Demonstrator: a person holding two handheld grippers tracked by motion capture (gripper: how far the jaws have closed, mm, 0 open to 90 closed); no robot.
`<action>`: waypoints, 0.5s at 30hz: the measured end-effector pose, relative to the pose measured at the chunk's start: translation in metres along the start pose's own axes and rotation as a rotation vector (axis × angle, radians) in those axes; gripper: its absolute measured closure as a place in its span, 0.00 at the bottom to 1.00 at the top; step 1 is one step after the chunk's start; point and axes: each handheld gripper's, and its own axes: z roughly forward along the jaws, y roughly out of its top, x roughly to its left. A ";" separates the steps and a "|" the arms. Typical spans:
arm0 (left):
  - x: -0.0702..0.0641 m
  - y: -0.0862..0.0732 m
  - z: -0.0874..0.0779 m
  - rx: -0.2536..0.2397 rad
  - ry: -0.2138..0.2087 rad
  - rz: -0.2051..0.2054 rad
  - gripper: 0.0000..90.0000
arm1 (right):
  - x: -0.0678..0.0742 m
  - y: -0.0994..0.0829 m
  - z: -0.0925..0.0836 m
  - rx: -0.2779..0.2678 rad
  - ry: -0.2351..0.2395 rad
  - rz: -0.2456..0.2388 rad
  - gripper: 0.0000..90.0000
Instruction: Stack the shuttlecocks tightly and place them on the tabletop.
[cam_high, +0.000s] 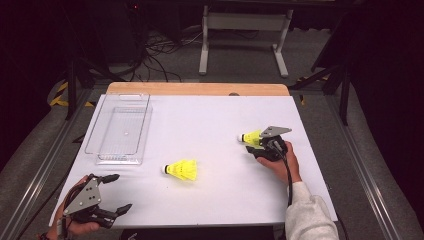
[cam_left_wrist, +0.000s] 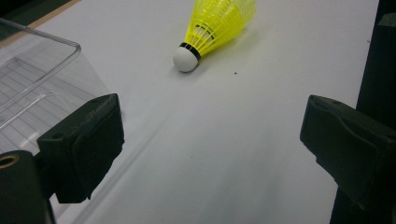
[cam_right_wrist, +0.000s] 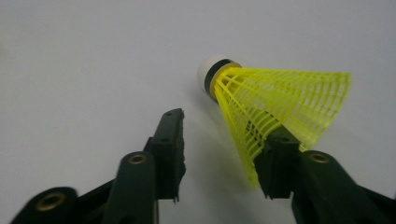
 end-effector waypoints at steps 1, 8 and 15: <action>0.000 0.000 0.000 0.000 -0.001 0.000 0.08 | 0.000 0.000 0.000 -0.003 0.004 -0.001 0.69; -0.002 0.000 -0.001 0.005 0.001 0.004 0.08 | 0.003 0.001 0.000 -0.016 0.007 -0.017 0.93; -0.002 0.001 0.000 0.004 0.001 0.005 0.08 | 0.004 0.001 -0.001 -0.023 -0.012 -0.034 0.99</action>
